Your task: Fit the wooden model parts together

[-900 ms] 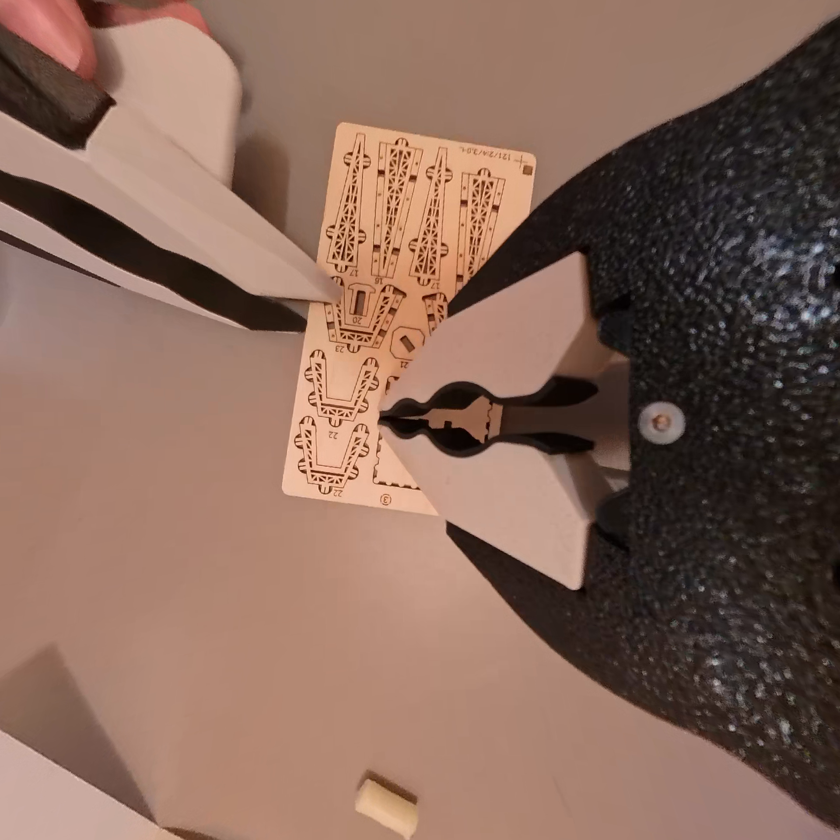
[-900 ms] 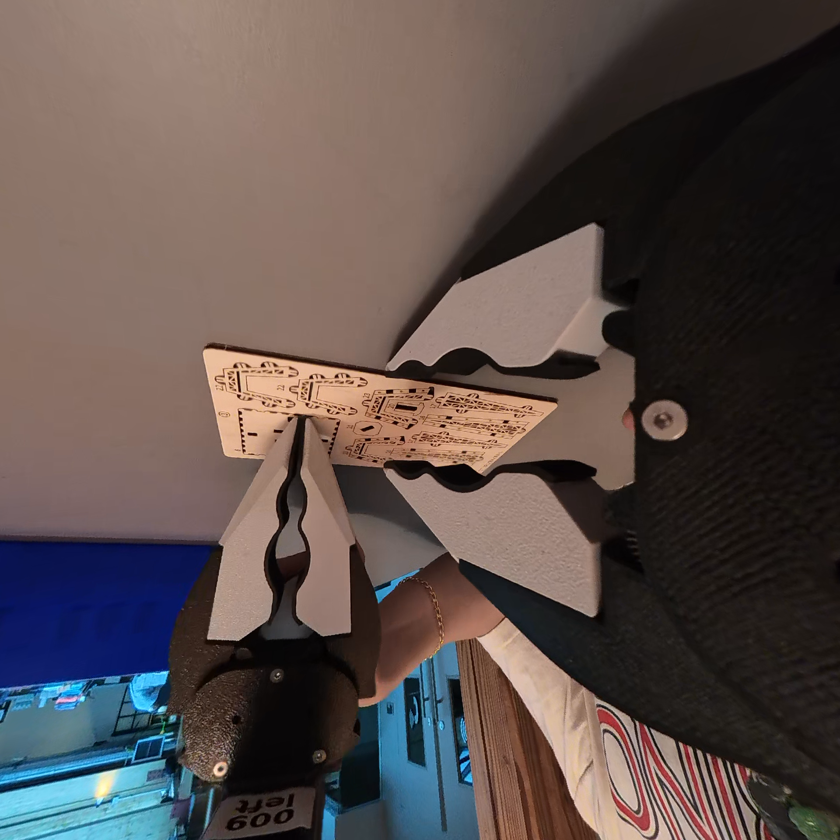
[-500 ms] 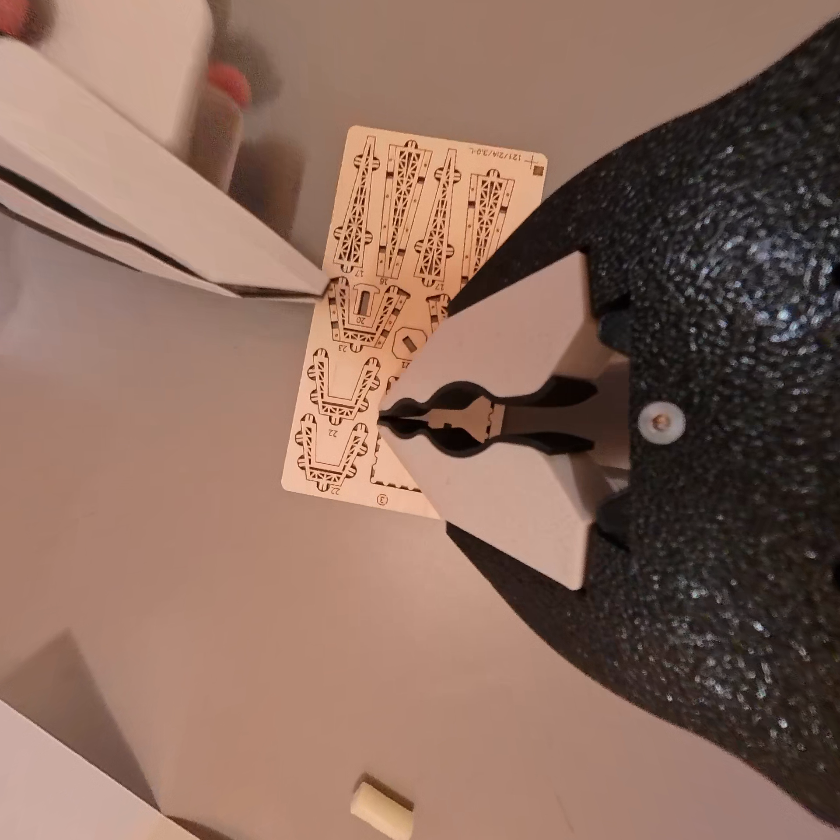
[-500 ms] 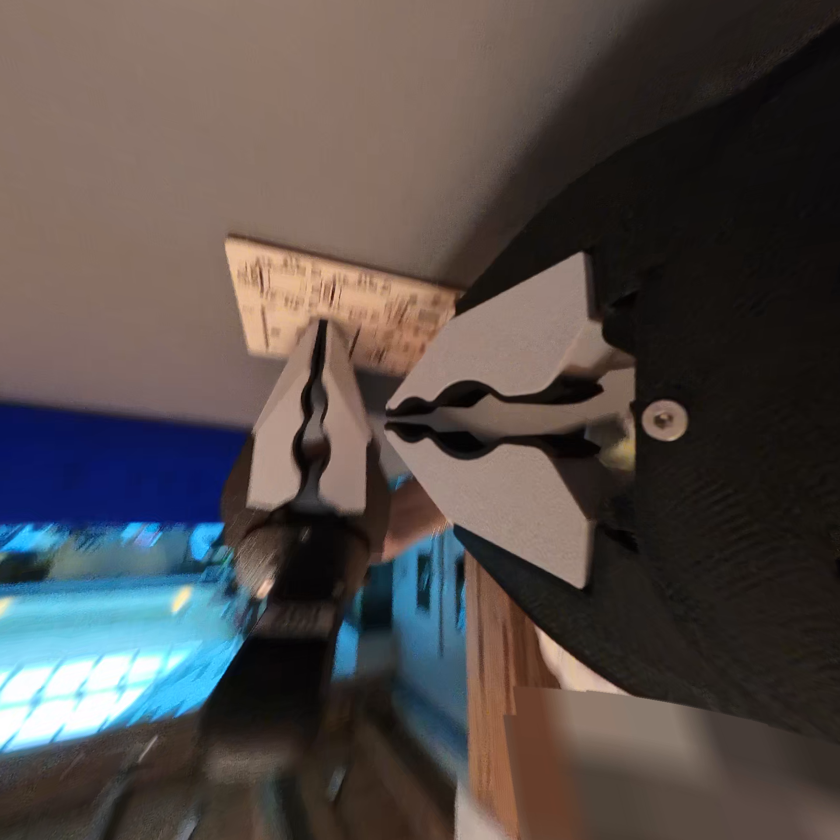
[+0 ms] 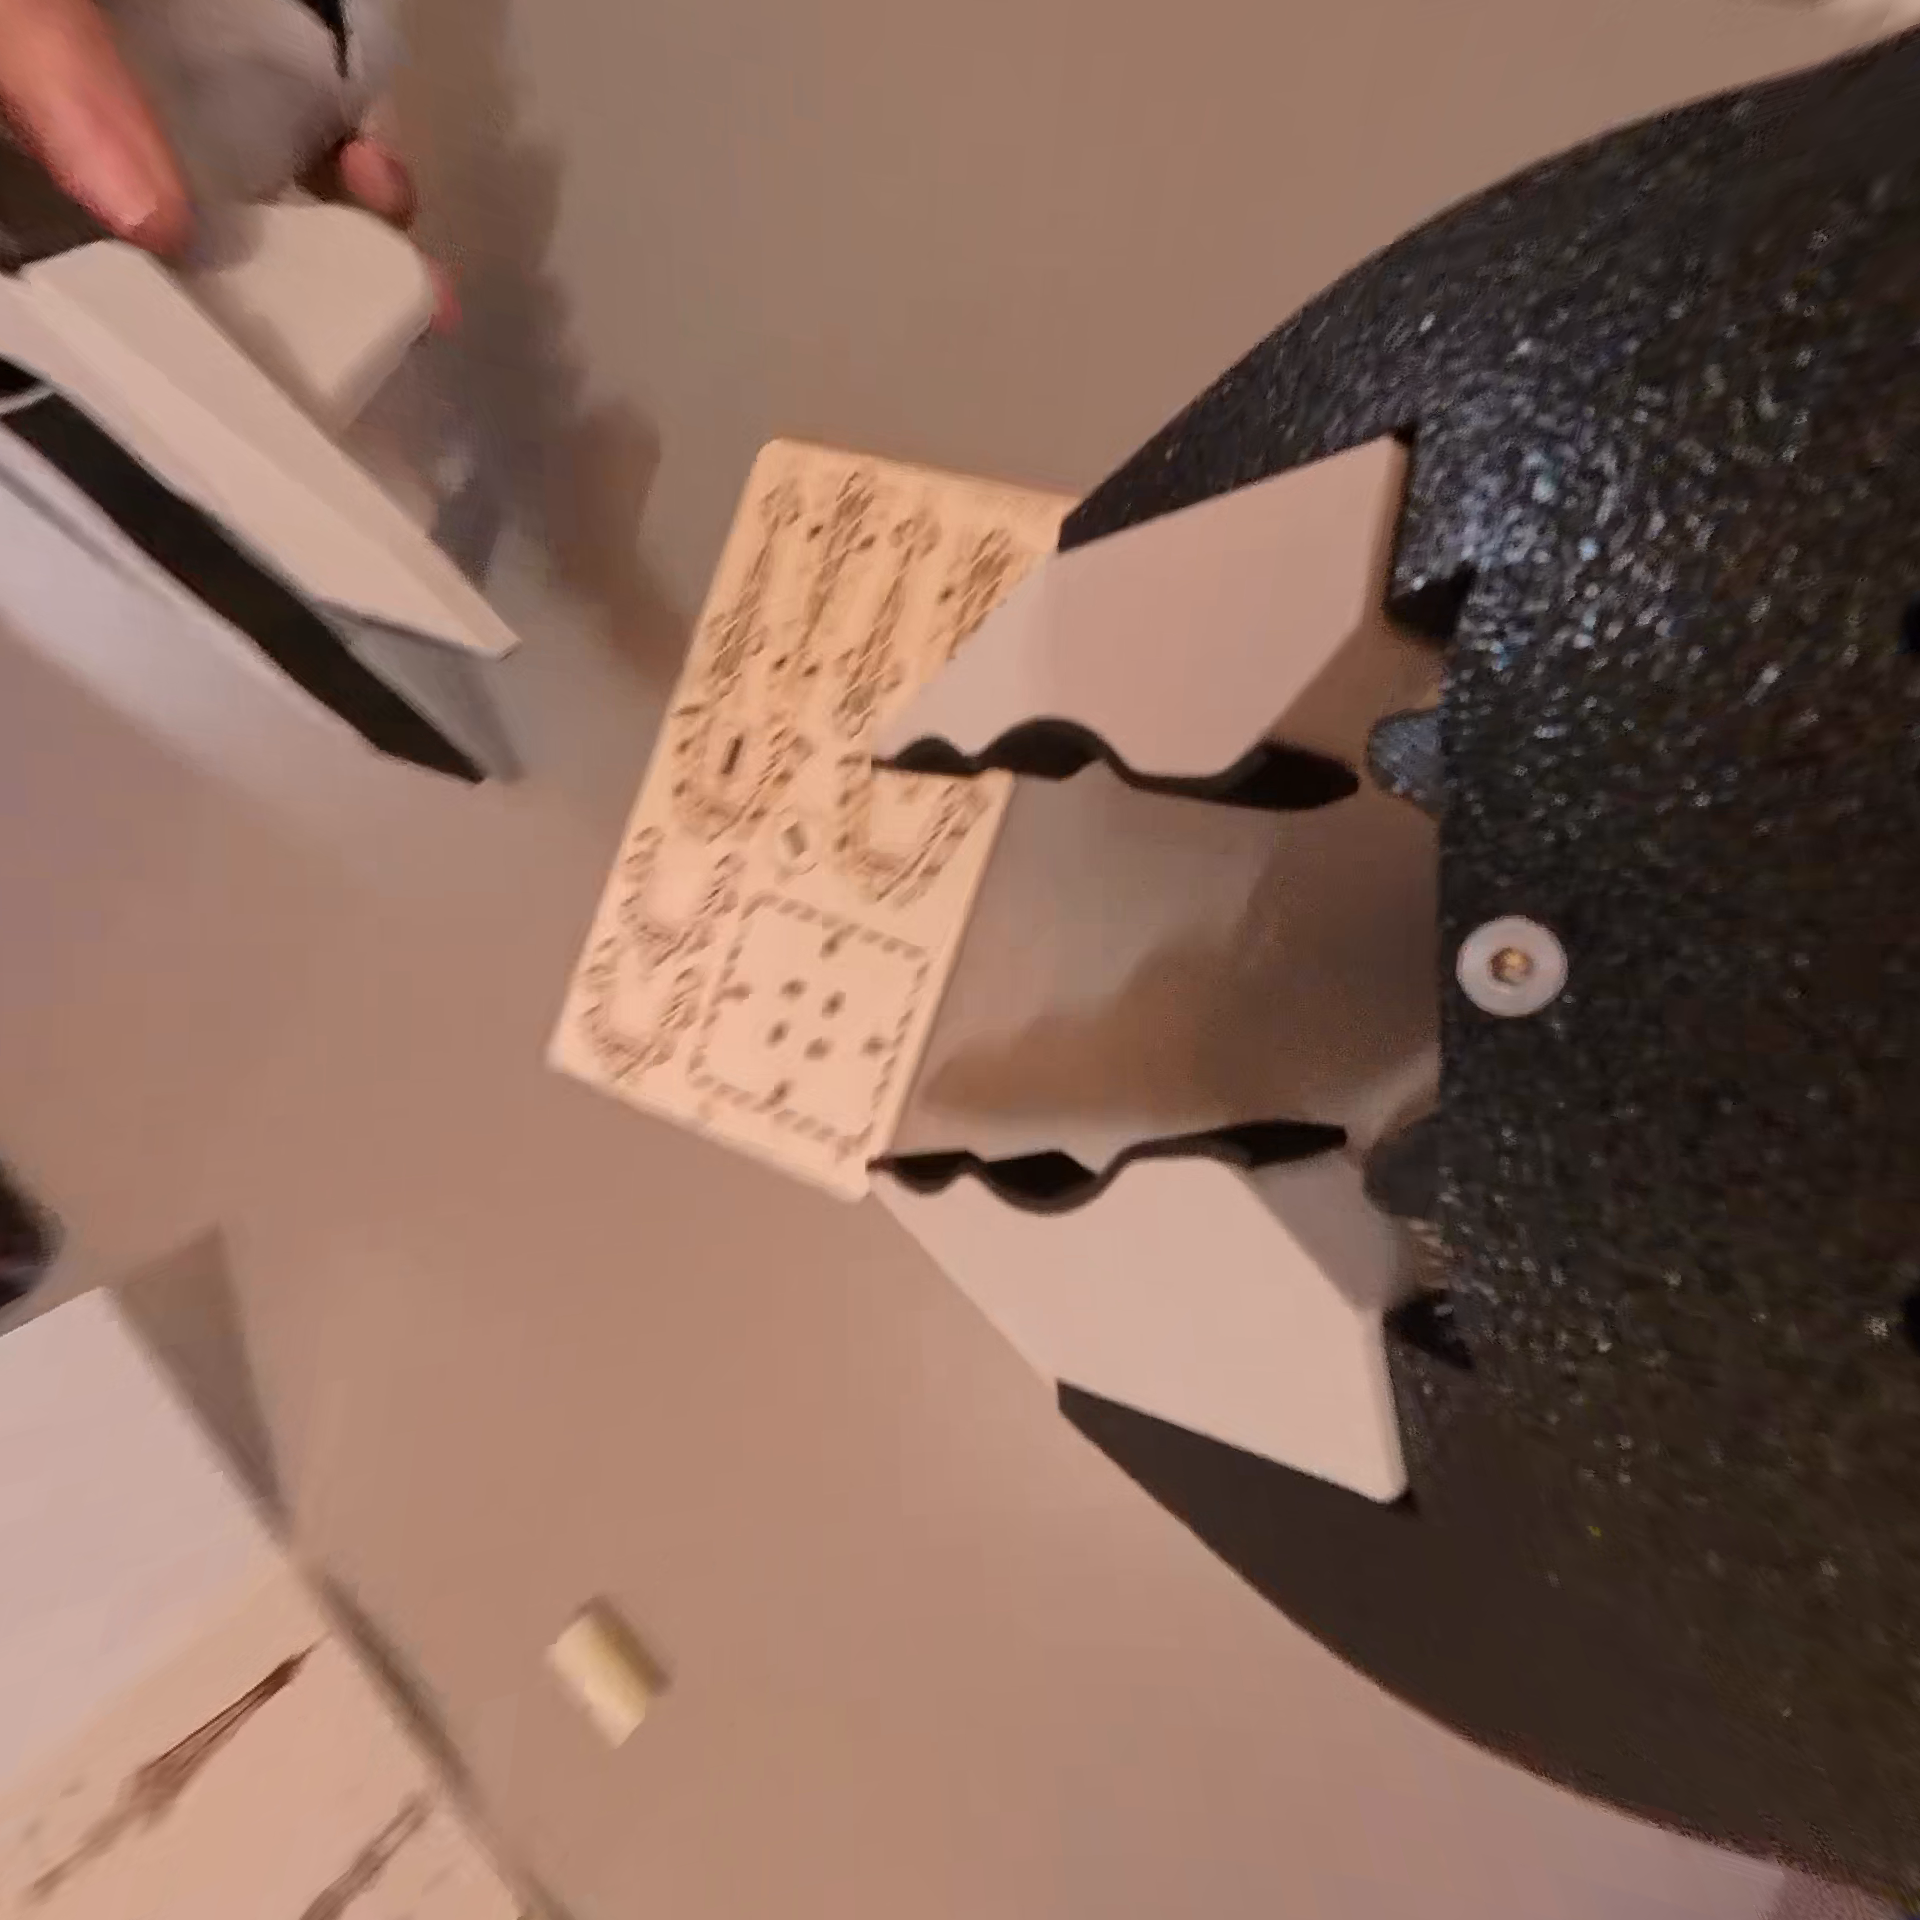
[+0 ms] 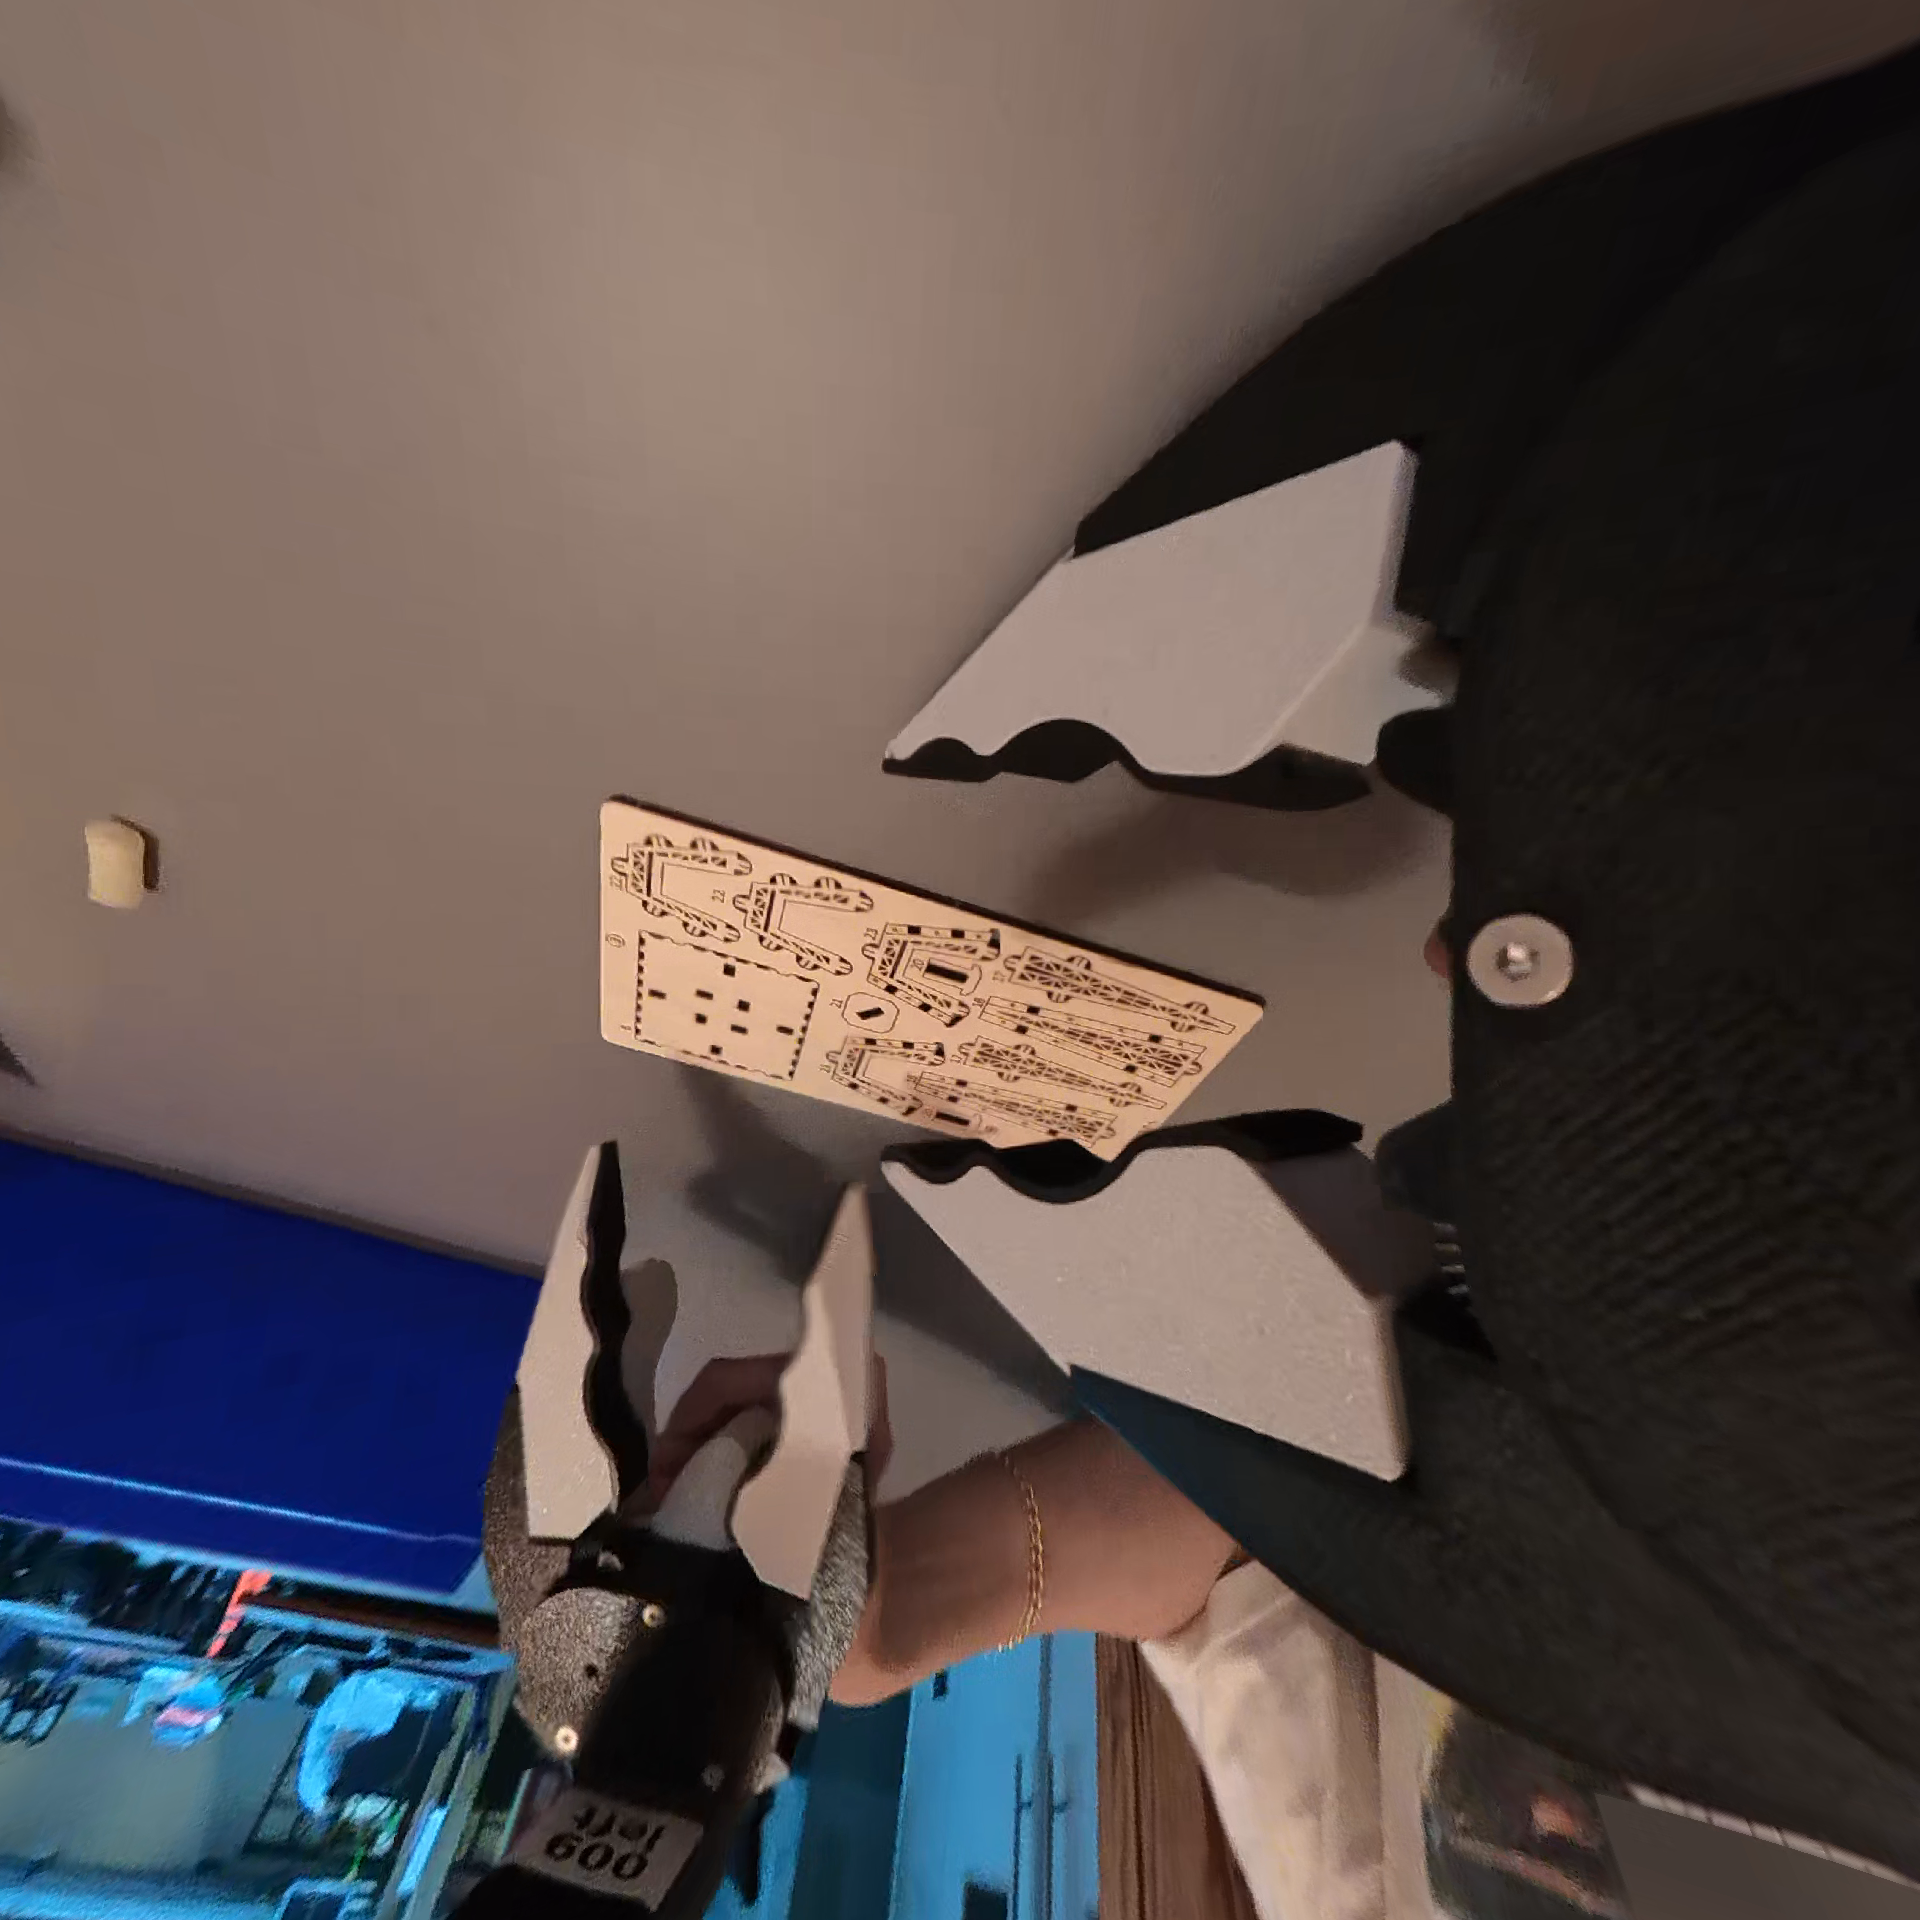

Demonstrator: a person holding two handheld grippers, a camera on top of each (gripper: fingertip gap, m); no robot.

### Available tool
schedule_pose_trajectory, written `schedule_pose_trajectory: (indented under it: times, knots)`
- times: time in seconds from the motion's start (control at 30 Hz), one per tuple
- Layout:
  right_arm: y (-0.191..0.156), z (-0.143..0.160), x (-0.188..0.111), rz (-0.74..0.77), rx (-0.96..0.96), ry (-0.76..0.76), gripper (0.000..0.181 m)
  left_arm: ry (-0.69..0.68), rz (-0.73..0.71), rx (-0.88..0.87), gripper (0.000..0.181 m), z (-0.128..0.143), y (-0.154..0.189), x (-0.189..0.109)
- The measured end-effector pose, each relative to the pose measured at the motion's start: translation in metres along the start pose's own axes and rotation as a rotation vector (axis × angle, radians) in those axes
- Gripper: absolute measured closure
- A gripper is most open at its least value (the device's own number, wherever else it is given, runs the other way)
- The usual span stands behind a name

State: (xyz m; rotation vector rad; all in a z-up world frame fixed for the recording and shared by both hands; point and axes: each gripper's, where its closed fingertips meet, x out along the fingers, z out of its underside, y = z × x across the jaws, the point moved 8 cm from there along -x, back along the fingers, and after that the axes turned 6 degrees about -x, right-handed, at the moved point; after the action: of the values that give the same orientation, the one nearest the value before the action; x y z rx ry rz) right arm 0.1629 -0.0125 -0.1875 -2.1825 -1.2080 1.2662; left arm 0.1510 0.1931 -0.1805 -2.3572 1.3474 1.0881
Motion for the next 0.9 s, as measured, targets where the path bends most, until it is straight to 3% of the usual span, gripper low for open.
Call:
schedule_pose_trajectory:
  times: [0.03, 0.2, 0.5, 0.7, 0.9]
  knots:
    - [-0.003, 0.001, 0.002, 0.007, -0.018, -0.002, 0.111, -0.034, 0.019, -0.031, 0.102, 0.008, 0.008, -0.004]
    - [-0.009, 0.008, 0.017, 0.058, -0.105, -0.040, 0.110, -0.067, 0.016, -0.217, 0.114, 0.027, 0.040, -0.005]
    - [-0.013, 0.007, 0.029, -0.059, -0.025, -0.021, 0.112, -0.085, -0.159, -0.142, 0.137, 0.026, 0.047, 0.019]
    - [-0.007, 0.004, 0.028, -0.167, 0.138, 0.073, 0.101, 0.002, -0.144, -0.223, 0.143, 0.030, 0.043, 0.018]
    - [-0.008, 0.000, 0.025, -0.213, 0.127, 0.064, 0.103, 0.019, -0.165, -0.212, 0.150, 0.034, 0.043, 0.017]
